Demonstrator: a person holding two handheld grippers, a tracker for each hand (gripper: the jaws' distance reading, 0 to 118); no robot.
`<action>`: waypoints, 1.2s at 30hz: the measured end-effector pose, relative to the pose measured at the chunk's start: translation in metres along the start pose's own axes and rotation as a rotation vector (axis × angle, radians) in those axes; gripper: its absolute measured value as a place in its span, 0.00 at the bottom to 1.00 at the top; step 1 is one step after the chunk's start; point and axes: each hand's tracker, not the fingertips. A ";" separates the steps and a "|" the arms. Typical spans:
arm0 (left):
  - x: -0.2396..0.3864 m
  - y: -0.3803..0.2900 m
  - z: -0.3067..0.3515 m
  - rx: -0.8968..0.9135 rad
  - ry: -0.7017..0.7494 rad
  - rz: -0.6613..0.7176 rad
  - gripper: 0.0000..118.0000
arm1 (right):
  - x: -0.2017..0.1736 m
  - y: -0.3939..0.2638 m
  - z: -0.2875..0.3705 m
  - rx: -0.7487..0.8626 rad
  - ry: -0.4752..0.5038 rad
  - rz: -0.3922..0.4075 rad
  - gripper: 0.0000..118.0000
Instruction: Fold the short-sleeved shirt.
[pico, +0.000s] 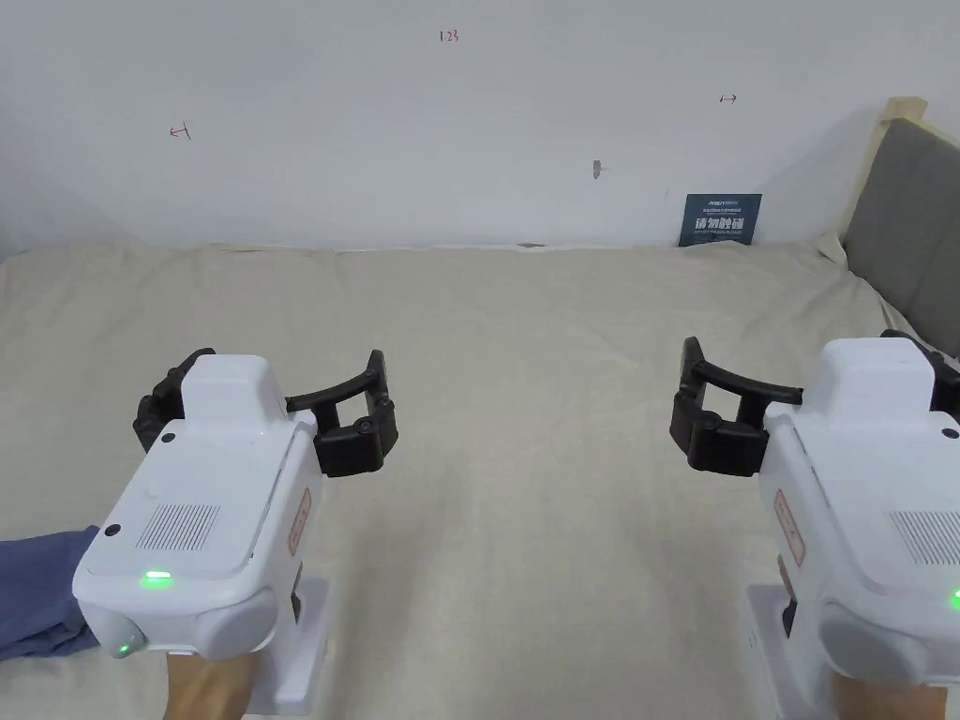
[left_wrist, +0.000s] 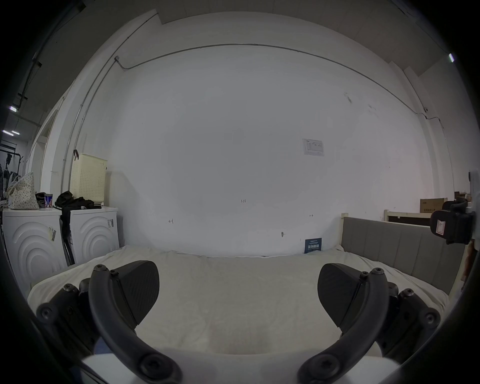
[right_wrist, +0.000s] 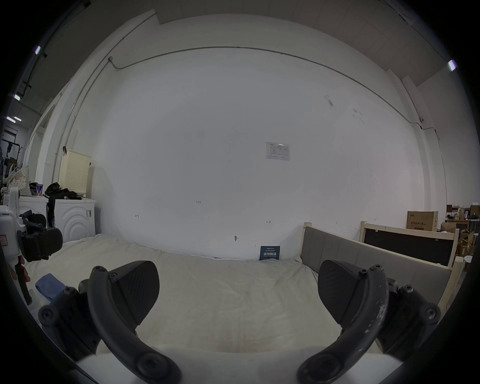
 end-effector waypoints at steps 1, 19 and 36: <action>0.000 0.000 0.000 0.000 0.000 0.000 1.00 | 0.000 0.000 0.000 0.000 0.000 0.000 1.00; -0.004 -0.001 -0.001 -0.002 0.002 0.008 1.00 | -0.003 -0.002 -0.002 -0.002 0.006 -0.002 1.00; -0.006 -0.002 0.000 -0.011 0.000 0.032 1.00 | -0.002 -0.001 -0.001 0.001 0.001 0.000 1.00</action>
